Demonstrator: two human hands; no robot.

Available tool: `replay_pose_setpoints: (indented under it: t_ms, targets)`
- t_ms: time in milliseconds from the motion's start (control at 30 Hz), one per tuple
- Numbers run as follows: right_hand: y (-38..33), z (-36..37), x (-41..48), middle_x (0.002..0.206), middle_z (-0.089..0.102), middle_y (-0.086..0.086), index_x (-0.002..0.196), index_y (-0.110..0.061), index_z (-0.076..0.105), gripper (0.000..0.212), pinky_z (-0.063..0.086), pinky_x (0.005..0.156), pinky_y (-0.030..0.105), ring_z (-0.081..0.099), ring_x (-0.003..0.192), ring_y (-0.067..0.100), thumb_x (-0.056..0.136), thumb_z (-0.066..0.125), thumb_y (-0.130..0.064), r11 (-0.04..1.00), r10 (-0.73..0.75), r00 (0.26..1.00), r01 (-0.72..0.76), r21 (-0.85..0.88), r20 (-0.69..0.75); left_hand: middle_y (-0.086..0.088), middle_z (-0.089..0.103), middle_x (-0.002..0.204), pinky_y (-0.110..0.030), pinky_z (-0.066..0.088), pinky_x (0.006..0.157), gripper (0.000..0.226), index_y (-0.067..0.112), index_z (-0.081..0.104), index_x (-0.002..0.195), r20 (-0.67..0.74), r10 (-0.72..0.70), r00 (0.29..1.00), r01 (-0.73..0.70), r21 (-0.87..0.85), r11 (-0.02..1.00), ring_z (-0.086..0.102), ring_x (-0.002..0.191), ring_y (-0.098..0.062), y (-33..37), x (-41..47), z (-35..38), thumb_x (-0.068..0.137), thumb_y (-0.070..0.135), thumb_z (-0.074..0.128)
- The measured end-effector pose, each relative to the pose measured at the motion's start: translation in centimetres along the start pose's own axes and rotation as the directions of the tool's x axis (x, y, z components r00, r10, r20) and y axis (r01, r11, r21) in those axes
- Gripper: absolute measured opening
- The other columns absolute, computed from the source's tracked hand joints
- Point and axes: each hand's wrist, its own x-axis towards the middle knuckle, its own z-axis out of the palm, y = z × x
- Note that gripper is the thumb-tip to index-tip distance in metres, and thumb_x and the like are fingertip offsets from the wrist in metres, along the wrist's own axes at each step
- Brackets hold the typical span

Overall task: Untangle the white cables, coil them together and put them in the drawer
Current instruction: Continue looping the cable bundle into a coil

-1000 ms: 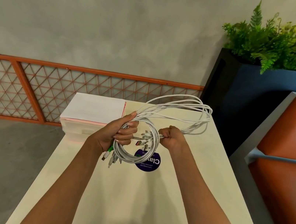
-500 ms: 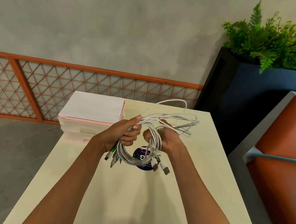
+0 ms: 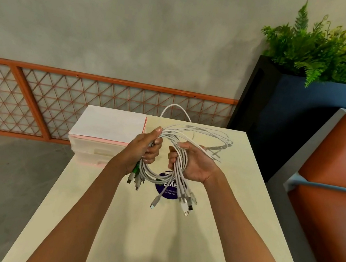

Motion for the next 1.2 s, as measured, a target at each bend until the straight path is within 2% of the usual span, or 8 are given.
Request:
replay_pose_setpoints:
  t_ms: [167,400,500,667,800,900,1033,1200]
  targets:
    - [0.6,0.7,-0.2,0.066,0.056,-0.003,0.099,-0.013,0.056,0.025,0.046,0.069,0.022,0.056,0.064,0.008,0.081,0.065,0.002,0.906,0.052,0.98,-0.128,-0.403,-0.195,0.005,0.024,0.051,-0.018,0.023,0.04,0.042,0.015,0.04,0.068,-0.041,0.064,0.997,-0.061,0.069,0.996,0.019,0.041,-0.008,0.3,0.0,0.2,0.101,0.042,0.037]
    - [0.3,1.8,0.3,0.087,0.064,0.014,0.102,0.003,0.06,0.015,0.058,0.076,0.03,0.063,0.075,0.021,0.089,0.055,0.006,0.738,0.053,0.916,-0.304,-0.602,-0.398,0.004,0.028,0.049,-0.021,0.023,0.043,0.042,0.014,0.041,0.068,-0.122,0.12,0.985,-0.108,0.108,0.988,0.023,0.041,-0.008,-0.4,0.1,0.0,0.101,0.04,0.036]
    - [0.6,2.6,0.4,0.087,0.067,0.021,0.119,0.019,0.048,0.04,0.055,0.088,0.044,0.066,0.073,0.027,0.09,0.059,-0.006,0.602,-0.002,0.845,-0.426,-0.676,-0.535,0.002,0.026,0.051,-0.021,0.022,0.043,0.041,0.014,0.04,0.069,-0.157,0.137,0.978,-0.122,0.106,0.987,0.022,0.042,-0.008,-0.8,0.4,0.0,0.102,0.038,0.036]
    - [1.1,3.7,0.7,0.072,0.051,0.008,0.139,0.005,0.004,0.081,0.038,0.049,0.022,0.05,0.06,0.016,0.089,0.064,-0.017,0.297,-0.282,0.744,-0.532,-0.793,-0.605,0.002,0.025,0.053,-0.02,0.022,0.042,0.042,0.014,0.036,0.068,-0.262,0.138,0.955,-0.114,0.103,0.988,0.022,0.043,-0.008,-1.9,0.8,-0.5,0.102,0.04,0.036]
    - [1.6,4.1,0.5,0.116,0.058,0.017,0.138,0.002,0.026,0.062,0.041,0.067,0.026,0.058,0.098,0.029,0.096,0.053,-0.033,0.031,-0.32,0.784,-0.552,-0.833,-0.531,0.008,0.027,0.047,-0.018,0.023,0.04,0.045,0.015,0.034,0.065,-0.3,0.141,0.944,-0.115,0.103,0.988,0.023,0.041,-0.006,-2.3,1.0,-1.1,0.102,0.04,0.034]
    - [1.5,4.0,0.3,0.111,0.063,0.016,0.106,-0.004,0.057,0.049,0.041,0.074,0.033,0.06,0.099,0.032,0.095,0.046,-0.05,-0.111,-0.326,0.831,-0.506,-0.855,-0.45,0.009,0.027,0.047,-0.017,0.023,0.039,0.043,0.015,0.035,0.066,-0.279,0.137,0.95,-0.112,0.104,0.988,0.023,0.04,-0.006,-2.4,0.9,-1.6,0.102,0.039,0.035]
    - [0.1,4.6,-0.5,0.085,0.06,0.009,0.075,-0.012,0.053,0.04,0.038,0.066,0.028,0.053,0.076,0.021,0.097,0.044,-0.044,-0.033,-0.441,0.86,-0.304,-0.952,-0.259,0.005,0.024,0.051,-0.02,0.019,0.04,0.04,0.017,0.036,0.068,-0.252,0.1,0.962,-0.072,0.119,0.99,0.02,0.042,-0.007,-3.1,0.9,-2.3,0.101,0.038,0.039]
    - [-2.3,5.1,-2.6,0.085,0.055,0.012,0.087,-0.003,0.057,0.04,0.046,0.076,0.03,0.054,0.079,0.017,0.099,0.042,-0.038,0.379,-0.656,0.734,0.117,-0.918,-0.177,0.004,0.026,0.051,-0.02,0.021,0.04,0.04,0.016,0.038,0.067,-0.234,0.002,0.972,0.004,0.027,1.0,0.021,0.041,-0.007,-4.6,0.5,-3.4,0.1,0.038,0.042]
